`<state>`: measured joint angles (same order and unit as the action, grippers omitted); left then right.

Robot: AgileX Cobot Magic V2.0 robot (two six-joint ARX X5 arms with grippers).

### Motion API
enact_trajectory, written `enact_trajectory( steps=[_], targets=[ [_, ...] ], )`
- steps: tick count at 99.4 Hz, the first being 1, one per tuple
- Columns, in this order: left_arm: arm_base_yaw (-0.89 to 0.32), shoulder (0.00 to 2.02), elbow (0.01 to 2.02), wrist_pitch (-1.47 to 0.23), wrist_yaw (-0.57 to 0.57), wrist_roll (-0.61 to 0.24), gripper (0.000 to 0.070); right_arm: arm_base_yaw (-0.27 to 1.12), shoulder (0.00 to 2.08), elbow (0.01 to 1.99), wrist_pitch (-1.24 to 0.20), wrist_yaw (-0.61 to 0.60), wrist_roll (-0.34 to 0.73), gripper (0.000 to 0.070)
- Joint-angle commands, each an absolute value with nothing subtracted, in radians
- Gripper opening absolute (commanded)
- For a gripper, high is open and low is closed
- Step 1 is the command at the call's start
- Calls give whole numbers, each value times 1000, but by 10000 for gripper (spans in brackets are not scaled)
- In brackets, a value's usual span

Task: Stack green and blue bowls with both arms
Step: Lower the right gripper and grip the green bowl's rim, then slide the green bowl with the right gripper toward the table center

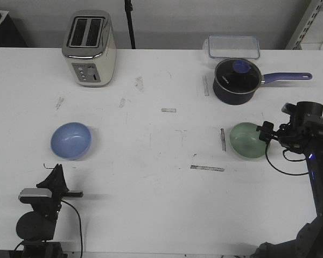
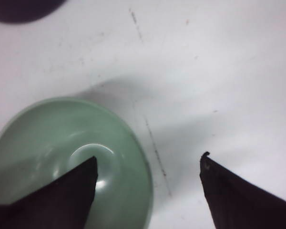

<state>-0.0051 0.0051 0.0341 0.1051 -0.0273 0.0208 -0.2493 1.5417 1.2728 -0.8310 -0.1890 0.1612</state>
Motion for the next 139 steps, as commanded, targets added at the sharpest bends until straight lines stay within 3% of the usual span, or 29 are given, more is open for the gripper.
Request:
enact_trajectory(
  steps=[1,27,70,114,139],
  targets=[
    [-7,3,12,121,-30,34,1,-250,1567,1249,-804,-209,152,467],
    [-7,3,12,121,-30,34,1,-250,1567,1127,-682,-243,152,427],
    [-7,3,12,121,-30,34,1,-249,1567,1124,-659,-236,149,8],
    [-7,3,12,121,-30,34,1,-237,1512,1126,-656,-243,163,9],
    [-7,3,12,121,-30,34,1,-185,1428,1126,-656,-243,248,9]
  ],
)
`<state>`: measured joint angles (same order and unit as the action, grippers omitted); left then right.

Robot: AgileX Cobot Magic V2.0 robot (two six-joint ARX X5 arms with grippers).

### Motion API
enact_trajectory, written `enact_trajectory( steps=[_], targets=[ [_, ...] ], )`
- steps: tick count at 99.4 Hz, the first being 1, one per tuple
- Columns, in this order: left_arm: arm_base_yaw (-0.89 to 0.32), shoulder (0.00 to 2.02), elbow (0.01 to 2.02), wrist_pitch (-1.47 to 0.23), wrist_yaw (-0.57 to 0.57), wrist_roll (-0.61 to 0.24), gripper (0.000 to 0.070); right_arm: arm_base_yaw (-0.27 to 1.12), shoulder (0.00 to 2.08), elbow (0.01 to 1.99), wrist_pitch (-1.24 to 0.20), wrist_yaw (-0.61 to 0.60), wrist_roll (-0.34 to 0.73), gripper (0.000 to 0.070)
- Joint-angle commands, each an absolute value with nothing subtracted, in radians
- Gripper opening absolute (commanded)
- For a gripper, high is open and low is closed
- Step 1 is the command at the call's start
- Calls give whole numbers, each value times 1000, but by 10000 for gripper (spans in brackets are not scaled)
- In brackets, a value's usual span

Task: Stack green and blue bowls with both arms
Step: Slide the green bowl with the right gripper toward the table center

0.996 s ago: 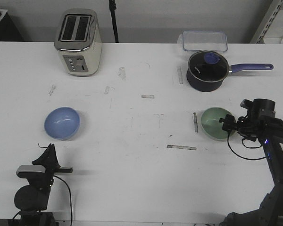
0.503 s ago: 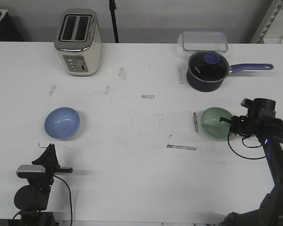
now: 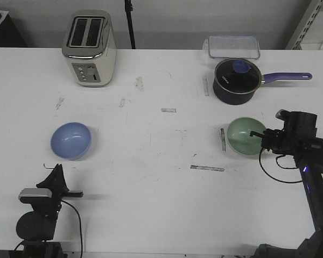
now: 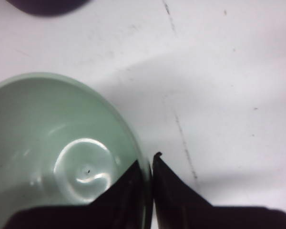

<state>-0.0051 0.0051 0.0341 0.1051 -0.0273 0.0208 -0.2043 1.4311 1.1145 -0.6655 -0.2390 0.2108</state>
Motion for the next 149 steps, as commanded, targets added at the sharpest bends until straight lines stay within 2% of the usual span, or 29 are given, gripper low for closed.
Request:
enact_trajectory(
  steps=[1,22,23,64,65,66,96,149],
  targets=[
    [-7,3,12,121,-30,34,1,-181,1427,1126,-656,-243,249,9],
    [-7,3,12,121,-30,34,1,-31,1422,1126,-651,-199,326,8],
    [-7,3,12,121,-30,34,1,30,1422,1126,-651,-183,356,8],
    [-7,3,12,121,-30,34,1,343,1494,1135,-599,-118,577,7],
    [-7,3,12,121,-30,34,1,416,1559,1188,-601,-93,604,7],
    [-7,3,12,121,-30,34,1,421,1565,1195,-601,-91,604,7],
    [-7,3,12,121,-30,34,1,524,1723,1320,-602,-78,655,7],
    [-7,3,12,121,-30,34,1,544,1737,1322,-599,-25,657,10]
  ],
)
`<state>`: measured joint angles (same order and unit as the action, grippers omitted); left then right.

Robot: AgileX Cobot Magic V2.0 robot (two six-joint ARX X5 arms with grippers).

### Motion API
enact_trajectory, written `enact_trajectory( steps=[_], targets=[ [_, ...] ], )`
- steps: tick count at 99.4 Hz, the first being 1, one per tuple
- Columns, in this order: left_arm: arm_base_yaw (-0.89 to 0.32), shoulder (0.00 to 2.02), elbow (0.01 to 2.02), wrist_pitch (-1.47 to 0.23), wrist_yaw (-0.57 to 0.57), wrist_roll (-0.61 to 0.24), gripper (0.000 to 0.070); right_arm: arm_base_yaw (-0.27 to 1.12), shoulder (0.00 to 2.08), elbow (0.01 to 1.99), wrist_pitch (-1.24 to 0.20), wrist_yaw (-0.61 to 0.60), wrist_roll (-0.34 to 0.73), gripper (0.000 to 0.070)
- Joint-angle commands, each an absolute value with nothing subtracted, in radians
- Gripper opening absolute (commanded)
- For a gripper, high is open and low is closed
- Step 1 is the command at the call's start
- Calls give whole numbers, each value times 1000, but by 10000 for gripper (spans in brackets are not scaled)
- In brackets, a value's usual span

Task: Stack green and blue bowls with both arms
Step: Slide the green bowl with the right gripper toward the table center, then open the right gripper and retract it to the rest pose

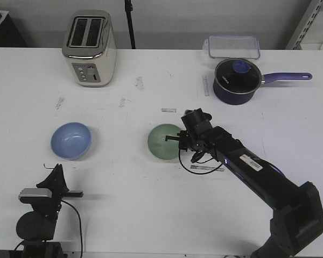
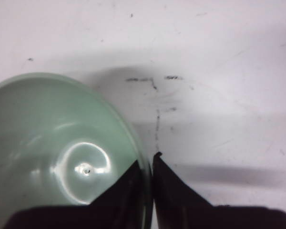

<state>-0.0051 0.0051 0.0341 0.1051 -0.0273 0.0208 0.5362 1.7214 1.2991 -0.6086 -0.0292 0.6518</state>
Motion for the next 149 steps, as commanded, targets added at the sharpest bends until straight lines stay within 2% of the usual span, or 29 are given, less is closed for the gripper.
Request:
enact_trajectory(
  steps=[1,21,33,41,47,61,67,95,105,116,126,133,138,149],
  targets=[
    [-7,3,12,121,-30,34,1,544,1737,1322,-599,-25,657,10],
    [-7,3,12,121,-30,34,1,544,1737,1322,-615,-25,658,36],
    [-7,3,12,121,-30,34,1,544,1737,1322,-630,-25,658,152],
    [-7,3,12,121,-30,34,1,545,1737,1322,-632,-25,658,189],
    [-7,3,12,121,-30,34,1,550,1736,1322,-629,-25,658,242],
    [-7,3,12,122,-30,34,1,551,1728,1322,-630,-24,657,453],
    [-7,3,12,121,-30,34,1,550,1717,1322,-628,-25,648,501],
    [-7,3,12,121,-30,34,1,550,1642,1322,-606,-15,490,500],
    [-7,3,12,121,-30,34,1,547,1614,1322,-598,34,444,498],
    [-7,3,12,121,-30,34,1,544,1563,1302,-563,107,340,495],
    [-7,3,12,121,-30,34,1,534,1499,1245,-482,114,241,475],
    [-7,3,12,121,-30,34,1,508,1444,1193,-422,113,192,432],
    [-7,3,12,121,-30,34,1,484,1406,1154,-381,113,168,371],
    [-7,3,12,121,-30,34,1,419,1310,1065,-300,105,143,131]
  ],
)
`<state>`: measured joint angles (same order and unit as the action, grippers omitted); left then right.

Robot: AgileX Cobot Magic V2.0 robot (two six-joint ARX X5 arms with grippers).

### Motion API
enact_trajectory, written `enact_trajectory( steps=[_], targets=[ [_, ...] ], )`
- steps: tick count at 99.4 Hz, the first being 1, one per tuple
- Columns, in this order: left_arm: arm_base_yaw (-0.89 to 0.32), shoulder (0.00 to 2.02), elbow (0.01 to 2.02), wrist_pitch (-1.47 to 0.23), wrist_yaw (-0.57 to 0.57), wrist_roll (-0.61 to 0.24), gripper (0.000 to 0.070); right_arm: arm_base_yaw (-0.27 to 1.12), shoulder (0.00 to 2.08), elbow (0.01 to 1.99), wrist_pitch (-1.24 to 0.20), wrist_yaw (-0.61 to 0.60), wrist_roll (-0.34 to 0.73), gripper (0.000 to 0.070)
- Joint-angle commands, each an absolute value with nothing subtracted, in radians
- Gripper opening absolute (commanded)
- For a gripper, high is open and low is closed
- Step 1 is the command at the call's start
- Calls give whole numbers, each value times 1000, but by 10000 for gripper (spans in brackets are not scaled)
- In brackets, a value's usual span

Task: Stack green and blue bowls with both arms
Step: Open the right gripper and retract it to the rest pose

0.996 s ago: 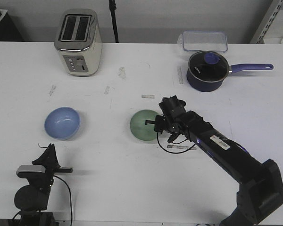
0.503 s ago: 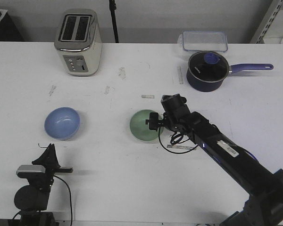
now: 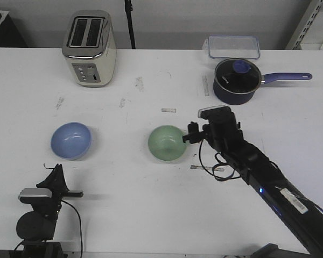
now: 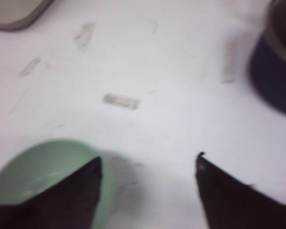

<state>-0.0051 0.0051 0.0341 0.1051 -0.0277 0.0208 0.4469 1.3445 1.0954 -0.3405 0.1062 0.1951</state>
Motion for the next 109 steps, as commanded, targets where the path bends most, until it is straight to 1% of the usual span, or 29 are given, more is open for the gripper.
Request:
enact_trajectory(
  steps=[1,5,8,18,26,37,46,70,83,91,109],
  targets=[
    [-7,3,12,121,-30,34,1,413,1300,1056,-292,104,140,109],
    [-7,3,12,122,-30,34,1,385,1262,1021,-266,104,125,42],
    [-7,3,12,121,-30,34,1,363,1234,993,-242,104,109,16],
    [-7,3,12,121,-30,34,1,288,1136,894,-157,89,35,15],
    [-7,3,12,121,-30,34,1,226,1060,812,-77,19,-6,15],
    [-7,3,12,121,-30,34,1,139,960,696,35,-77,-27,15],
    [-7,3,12,121,-30,34,1,97,878,609,90,-74,-23,15],
    [-7,3,12,121,-30,34,1,85,665,443,93,-1,-22,15],
    [-7,3,12,121,-30,34,1,85,546,376,88,0,8,15],
    [-7,3,12,121,-30,34,1,85,476,358,48,0,24,15],
    [-7,3,12,121,-30,34,1,86,354,358,-49,-1,25,15]
  ],
)
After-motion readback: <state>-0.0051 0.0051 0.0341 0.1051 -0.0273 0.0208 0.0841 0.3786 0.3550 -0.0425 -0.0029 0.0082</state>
